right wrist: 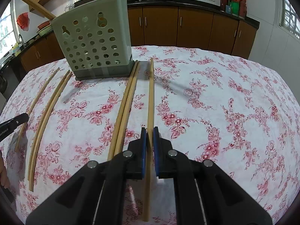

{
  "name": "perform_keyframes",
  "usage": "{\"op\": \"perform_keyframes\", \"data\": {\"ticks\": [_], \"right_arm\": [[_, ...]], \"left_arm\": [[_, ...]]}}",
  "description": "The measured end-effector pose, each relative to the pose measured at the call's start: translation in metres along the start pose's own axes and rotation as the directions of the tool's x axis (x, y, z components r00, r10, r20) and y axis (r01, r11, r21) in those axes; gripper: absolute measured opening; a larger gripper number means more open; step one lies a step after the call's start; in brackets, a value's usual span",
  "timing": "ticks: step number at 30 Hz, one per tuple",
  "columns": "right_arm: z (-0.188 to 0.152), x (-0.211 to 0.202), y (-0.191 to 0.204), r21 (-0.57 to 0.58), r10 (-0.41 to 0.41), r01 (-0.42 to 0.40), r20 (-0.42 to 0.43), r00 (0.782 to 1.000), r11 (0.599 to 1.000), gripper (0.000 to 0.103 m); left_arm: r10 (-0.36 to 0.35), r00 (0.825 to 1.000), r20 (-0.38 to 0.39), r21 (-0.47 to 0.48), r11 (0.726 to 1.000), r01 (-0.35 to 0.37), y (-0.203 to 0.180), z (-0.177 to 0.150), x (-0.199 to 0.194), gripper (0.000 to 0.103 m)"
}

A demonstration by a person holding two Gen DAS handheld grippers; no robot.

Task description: Organize utensils

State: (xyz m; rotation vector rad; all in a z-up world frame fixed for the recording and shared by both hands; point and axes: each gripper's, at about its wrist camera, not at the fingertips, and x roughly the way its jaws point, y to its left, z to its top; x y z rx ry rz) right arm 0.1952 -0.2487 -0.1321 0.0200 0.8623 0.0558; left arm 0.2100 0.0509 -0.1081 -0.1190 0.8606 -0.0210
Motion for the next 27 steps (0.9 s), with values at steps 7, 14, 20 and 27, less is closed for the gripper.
{"op": "perform_keyframes", "data": {"ticks": [7, 14, 20, 27], "right_arm": [[0.000, 0.000, 0.000, 0.001, 0.001, -0.001, 0.000, 1.000, 1.000, 0.009], [-0.001, -0.001, -0.001, 0.016, 0.006, -0.006, -0.001, 1.000, 1.000, 0.009], [-0.007, -0.005, -0.005, 0.038, 0.030, -0.030, -0.001, 1.000, 0.999, 0.009], [-0.001, -0.031, -0.008, 0.055, 0.033, -0.035, 0.046, 0.998, 0.998, 0.008]], "left_arm": [[0.000, 1.000, 0.000, 0.000, 1.000, 0.000, 0.000, 0.000, 0.000, 0.008], [0.000, 1.000, 0.000, 0.001, 1.000, 0.000, 0.000, 0.000, 0.000, 0.008], [0.020, 1.000, -0.004, 0.067, 0.998, -0.019, -0.005, -0.005, -0.004, 0.008], [0.016, 1.000, 0.006, 0.061, 0.998, -0.016, -0.002, -0.001, -0.017, 0.007]]}}
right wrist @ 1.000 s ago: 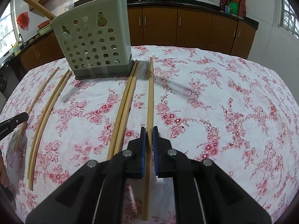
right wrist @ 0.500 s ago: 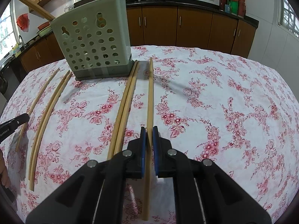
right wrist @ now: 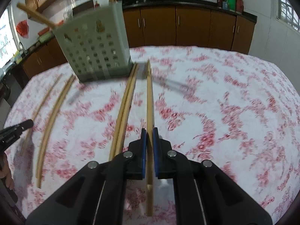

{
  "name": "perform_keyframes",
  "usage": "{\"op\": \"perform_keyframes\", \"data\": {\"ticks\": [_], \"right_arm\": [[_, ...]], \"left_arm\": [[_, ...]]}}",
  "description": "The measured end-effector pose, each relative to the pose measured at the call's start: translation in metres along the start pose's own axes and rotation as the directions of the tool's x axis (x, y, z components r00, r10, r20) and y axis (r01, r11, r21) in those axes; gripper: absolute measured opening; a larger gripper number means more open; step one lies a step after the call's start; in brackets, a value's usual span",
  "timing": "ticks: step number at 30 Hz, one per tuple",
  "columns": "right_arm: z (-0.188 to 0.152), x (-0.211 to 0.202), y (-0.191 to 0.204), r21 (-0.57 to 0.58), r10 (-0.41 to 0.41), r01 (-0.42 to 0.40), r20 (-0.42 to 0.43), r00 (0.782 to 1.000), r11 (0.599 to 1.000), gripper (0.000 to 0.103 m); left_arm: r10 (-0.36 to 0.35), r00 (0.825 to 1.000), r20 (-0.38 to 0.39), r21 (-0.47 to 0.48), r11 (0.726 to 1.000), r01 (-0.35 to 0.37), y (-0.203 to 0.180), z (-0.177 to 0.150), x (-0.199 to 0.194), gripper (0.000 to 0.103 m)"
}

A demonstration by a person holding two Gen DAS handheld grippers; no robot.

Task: Organize utensils
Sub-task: 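Lift both held chopsticks upright over the green holder with both tools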

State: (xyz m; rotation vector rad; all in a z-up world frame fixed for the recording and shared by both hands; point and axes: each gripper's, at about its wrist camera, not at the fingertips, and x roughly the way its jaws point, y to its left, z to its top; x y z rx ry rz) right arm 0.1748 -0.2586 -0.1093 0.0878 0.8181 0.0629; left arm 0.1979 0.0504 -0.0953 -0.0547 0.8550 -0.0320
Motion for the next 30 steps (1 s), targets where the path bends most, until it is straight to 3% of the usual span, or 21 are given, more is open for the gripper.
{"op": "perform_keyframes", "data": {"ticks": [4, 10, 20, 24, 30], "right_arm": [[0.020, -0.039, -0.003, 0.007, 0.013, -0.014, 0.107, 0.994, 1.000, 0.008], [0.046, -0.077, -0.007, 0.031, 0.020, -0.028, 0.230, 0.973, 0.999, 0.008], [0.071, -0.111, -0.007, 0.033, 0.035, -0.048, 0.316, 0.948, 0.998, 0.008], [0.092, -0.150, -0.007, 0.025, 0.091, -0.108, 0.377, 0.922, 0.994, 0.008], [0.125, -0.200, 0.003, -0.016, 0.174, -0.189, 0.475, 0.863, 0.982, 0.008]], "left_arm": [[-0.021, 0.995, 0.095, -0.011, 1.000, 0.022, 0.005, 0.017, -0.036, 0.007], [-0.048, 0.972, 0.229, -0.038, 0.998, 0.058, 0.008, 0.050, -0.085, 0.007], [-0.091, 0.947, 0.308, 0.005, 0.996, 0.094, -0.008, 0.078, -0.120, 0.007], [-0.158, 0.936, 0.313, 0.067, 0.987, 0.144, -0.020, 0.086, -0.146, 0.007], [-0.247, 0.908, 0.338, 0.144, 0.967, 0.210, -0.039, 0.102, -0.182, 0.007]]}}
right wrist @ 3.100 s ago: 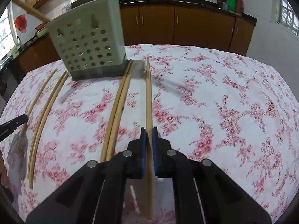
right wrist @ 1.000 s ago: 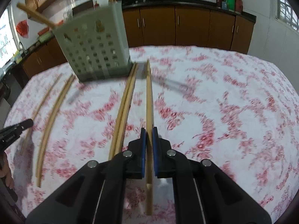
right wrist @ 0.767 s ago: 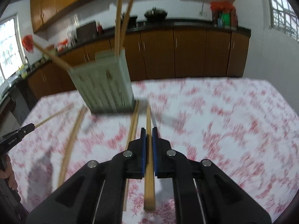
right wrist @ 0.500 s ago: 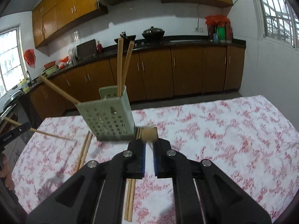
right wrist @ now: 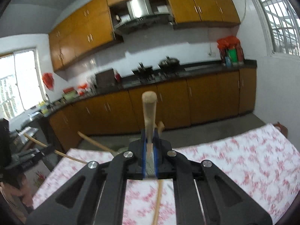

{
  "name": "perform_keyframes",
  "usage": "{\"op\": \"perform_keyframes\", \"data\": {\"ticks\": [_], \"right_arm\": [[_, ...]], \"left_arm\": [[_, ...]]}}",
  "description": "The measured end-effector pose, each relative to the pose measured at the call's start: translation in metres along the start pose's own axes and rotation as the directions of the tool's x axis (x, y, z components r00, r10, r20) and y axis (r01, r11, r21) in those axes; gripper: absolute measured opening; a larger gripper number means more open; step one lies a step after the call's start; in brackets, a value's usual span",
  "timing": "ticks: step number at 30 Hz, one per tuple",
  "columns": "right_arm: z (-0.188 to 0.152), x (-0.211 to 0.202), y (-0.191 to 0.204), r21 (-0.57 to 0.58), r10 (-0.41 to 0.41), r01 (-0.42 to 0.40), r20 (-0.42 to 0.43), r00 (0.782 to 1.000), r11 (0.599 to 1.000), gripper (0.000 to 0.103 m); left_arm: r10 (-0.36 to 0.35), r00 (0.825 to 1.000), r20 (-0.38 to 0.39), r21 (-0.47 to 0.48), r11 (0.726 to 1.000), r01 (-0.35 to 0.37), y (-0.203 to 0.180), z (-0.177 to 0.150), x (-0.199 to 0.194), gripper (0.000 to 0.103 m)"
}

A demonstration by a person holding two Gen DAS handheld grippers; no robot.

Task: Organize utensils
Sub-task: 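Lift both held chopsticks upright over the green holder with both tools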

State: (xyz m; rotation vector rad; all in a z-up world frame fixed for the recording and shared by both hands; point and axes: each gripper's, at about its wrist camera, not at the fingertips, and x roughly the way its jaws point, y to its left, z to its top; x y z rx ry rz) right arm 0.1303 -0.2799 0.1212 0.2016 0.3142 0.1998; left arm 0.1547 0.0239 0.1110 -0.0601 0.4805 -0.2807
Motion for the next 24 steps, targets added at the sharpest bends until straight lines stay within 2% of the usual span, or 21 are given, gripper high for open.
{"op": "perform_keyframes", "data": {"ticks": [5, 9, 17, 24], "right_arm": [[0.021, 0.017, 0.013, -0.019, 0.011, -0.012, -0.003, 1.000, 1.000, 0.008], [0.027, 0.056, 0.014, -0.005, 0.012, -0.013, -0.098, 0.995, 1.000, 0.008], [0.009, 0.118, 0.015, -0.017, -0.026, 0.023, -0.232, 0.972, 1.000, 0.008], [0.000, 0.136, 0.018, -0.012, -0.010, 0.007, -0.254, 0.967, 1.000, 0.011]], "left_arm": [[-0.020, 0.998, 0.054, -0.017, 1.000, 0.020, -0.012, 0.029, 0.003, 0.007], [-0.009, 0.997, 0.073, 0.015, 1.000, 0.008, -0.024, 0.050, 0.020, 0.007], [0.028, 0.998, -0.062, 0.076, 0.997, -0.023, -0.043, 0.041, 0.083, 0.007], [0.009, 0.995, -0.102, 0.056, 0.998, -0.004, -0.046, 0.034, 0.102, 0.008]]}}
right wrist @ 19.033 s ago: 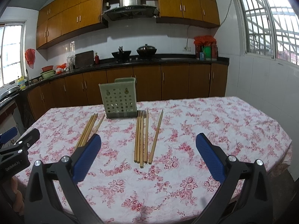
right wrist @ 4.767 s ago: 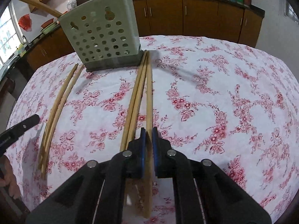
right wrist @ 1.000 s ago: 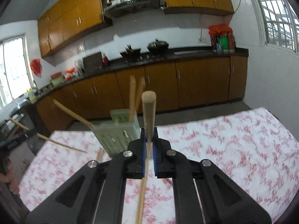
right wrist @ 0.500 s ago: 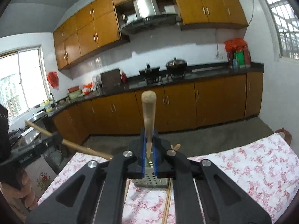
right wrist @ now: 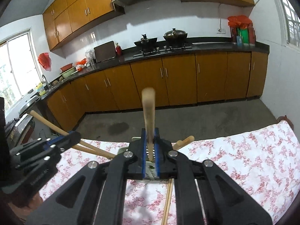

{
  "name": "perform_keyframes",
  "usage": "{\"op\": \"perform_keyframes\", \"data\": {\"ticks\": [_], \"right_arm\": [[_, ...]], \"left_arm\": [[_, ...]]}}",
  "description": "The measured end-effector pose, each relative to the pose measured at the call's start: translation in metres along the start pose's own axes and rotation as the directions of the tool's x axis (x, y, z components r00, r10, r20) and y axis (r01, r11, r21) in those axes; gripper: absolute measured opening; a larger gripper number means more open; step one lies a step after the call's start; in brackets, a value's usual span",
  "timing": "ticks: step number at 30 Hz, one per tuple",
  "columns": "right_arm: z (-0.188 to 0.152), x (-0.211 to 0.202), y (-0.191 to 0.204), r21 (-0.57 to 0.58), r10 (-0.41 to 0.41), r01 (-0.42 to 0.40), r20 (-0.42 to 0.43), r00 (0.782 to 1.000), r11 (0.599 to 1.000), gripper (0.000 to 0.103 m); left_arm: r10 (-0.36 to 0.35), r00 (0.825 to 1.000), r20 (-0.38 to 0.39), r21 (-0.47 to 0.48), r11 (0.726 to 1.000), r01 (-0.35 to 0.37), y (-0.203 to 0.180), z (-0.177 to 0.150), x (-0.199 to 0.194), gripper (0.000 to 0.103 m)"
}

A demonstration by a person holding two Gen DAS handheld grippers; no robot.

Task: Organize utensils
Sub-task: 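Lift both held chopsticks upright over the green holder with both tools, then open both tools above the holder to drop the chopsticks in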

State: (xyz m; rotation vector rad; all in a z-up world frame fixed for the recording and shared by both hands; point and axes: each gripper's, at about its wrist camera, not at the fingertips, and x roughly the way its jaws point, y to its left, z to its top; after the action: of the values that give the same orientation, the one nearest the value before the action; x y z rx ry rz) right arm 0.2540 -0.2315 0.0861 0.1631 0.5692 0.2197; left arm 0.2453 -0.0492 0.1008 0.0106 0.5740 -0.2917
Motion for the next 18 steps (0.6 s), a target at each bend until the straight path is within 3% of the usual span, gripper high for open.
{"op": "perform_keyframes", "data": {"ticks": [4, 7, 14, 18], "right_arm": [[0.002, -0.008, 0.001, -0.022, -0.012, 0.013, 0.030, 0.999, 1.000, 0.018], [0.006, -0.021, 0.001, -0.015, -0.009, 0.010, 0.066, 0.998, 1.000, 0.020], [0.011, -0.067, -0.001, -0.025, -0.012, 0.016, 0.158, 0.987, 1.000, 0.024], [-0.006, -0.097, -0.006, -0.036, -0.017, 0.024, 0.185, 0.983, 0.999, 0.028]], "left_arm": [[-0.008, 1.000, 0.021, -0.009, 1.000, 0.008, 0.000, 0.001, -0.006, 0.013], [-0.011, 0.999, 0.050, -0.030, 0.999, 0.012, 0.001, 0.003, -0.015, 0.029], [-0.001, 0.993, 0.120, -0.069, 0.998, 0.010, 0.007, 0.011, -0.035, 0.031], [0.017, 0.985, 0.172, -0.086, 0.996, -0.003, 0.013, 0.005, -0.064, 0.034]]}}
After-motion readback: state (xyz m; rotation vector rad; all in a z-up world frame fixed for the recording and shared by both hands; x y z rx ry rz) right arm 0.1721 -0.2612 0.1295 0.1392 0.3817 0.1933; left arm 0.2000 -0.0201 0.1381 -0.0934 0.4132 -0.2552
